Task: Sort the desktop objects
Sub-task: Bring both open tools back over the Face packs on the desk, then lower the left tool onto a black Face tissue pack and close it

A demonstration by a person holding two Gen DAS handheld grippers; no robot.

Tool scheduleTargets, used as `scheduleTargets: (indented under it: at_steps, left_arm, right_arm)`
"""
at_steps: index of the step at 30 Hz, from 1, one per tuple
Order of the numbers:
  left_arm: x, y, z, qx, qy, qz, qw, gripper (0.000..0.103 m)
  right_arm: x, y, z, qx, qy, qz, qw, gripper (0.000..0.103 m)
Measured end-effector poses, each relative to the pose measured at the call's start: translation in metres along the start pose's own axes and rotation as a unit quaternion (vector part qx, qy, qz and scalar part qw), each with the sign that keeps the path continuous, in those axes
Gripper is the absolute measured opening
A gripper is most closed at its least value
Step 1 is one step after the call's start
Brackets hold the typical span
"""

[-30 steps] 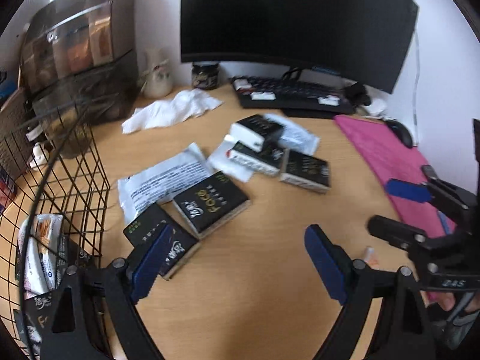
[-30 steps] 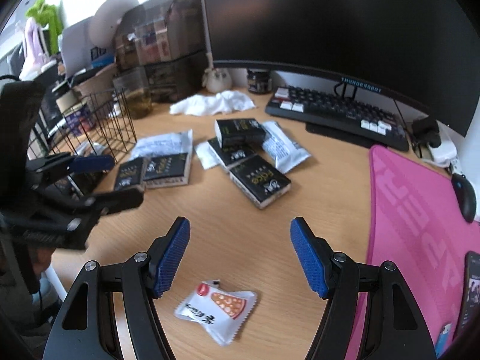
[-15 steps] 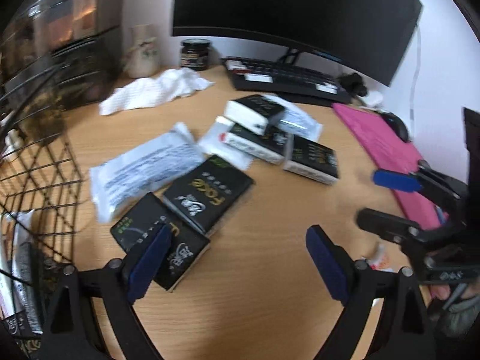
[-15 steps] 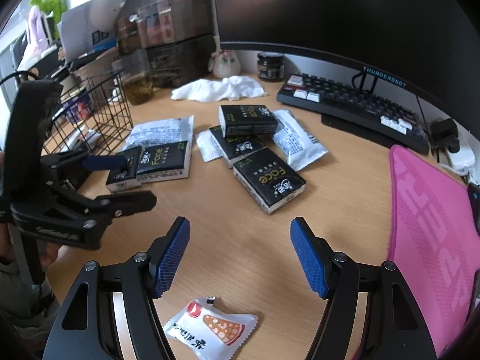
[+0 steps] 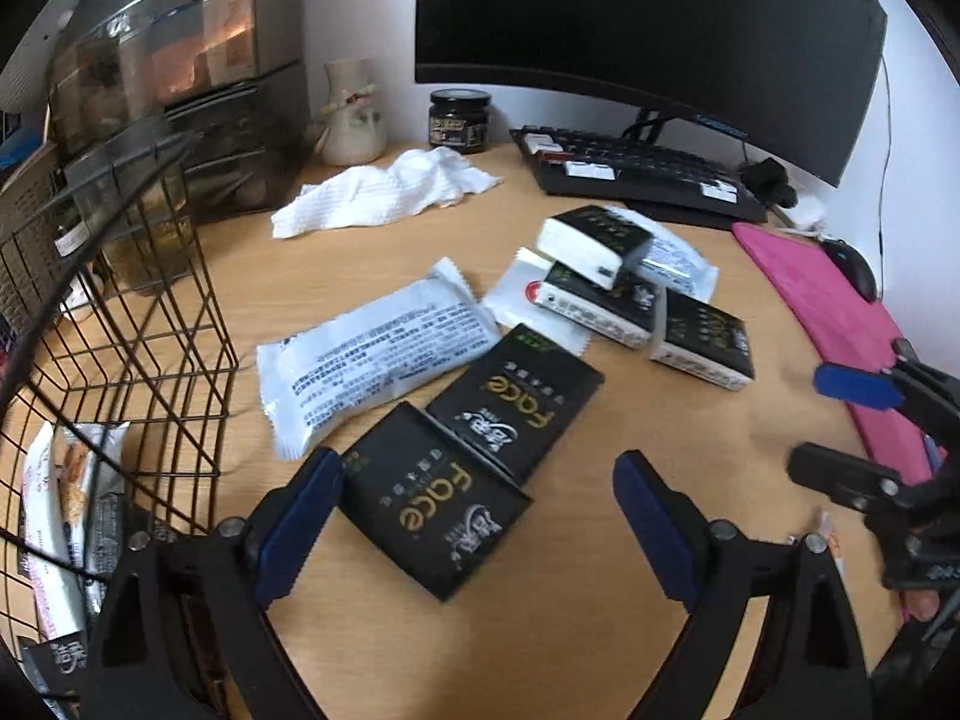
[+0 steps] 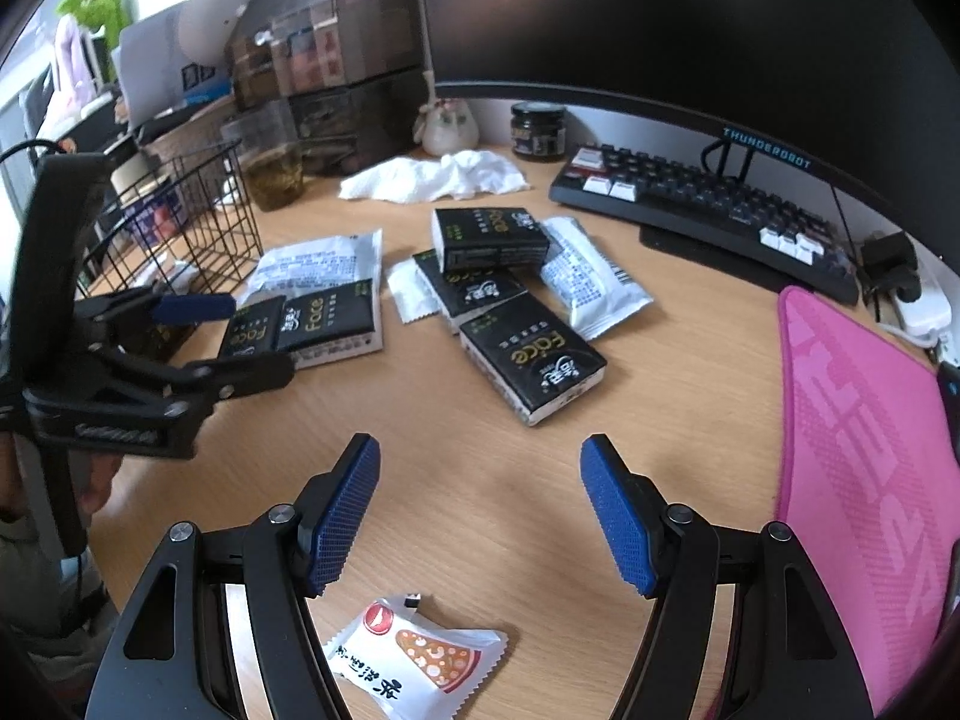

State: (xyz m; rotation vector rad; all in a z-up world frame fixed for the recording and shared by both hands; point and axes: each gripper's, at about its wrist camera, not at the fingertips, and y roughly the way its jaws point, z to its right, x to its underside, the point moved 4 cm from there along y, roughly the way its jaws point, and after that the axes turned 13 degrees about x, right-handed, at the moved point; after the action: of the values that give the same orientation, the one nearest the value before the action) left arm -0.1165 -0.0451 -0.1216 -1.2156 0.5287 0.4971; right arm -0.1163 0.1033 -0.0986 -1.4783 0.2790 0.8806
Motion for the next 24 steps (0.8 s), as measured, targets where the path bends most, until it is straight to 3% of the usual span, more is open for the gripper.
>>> scheduleTargets:
  at_steps: [4,8,11,19,24]
  left_arm:
    - [0.004,0.004,0.002,0.009,0.012,-0.007,0.9999,0.093]
    - [0.008,0.003,0.025,0.092,0.028,-0.022,0.9951,0.093]
    - [0.014,0.001,0.047,0.125,0.064,-0.038,0.9893,0.093]
    - [0.008,-0.008,0.032,0.051,0.043,-0.019,0.9976,0.094]
    - [0.011,0.004,0.023,0.057,0.036,-0.036,0.9971,0.094]
  right_arm:
    - [-0.001,0.0,0.002,0.0,0.002,0.002,1.0,0.069]
    - [-0.001,0.0,0.004,0.002,0.008,0.0,1.0,0.069]
    - [-0.002,-0.002,0.003,0.004,0.006,0.003,1.0,0.069]
    - [-0.001,0.003,0.006,0.01,0.008,-0.002,1.0,0.069]
    - [0.001,0.008,0.005,0.009,0.007,-0.007,1.0,0.069]
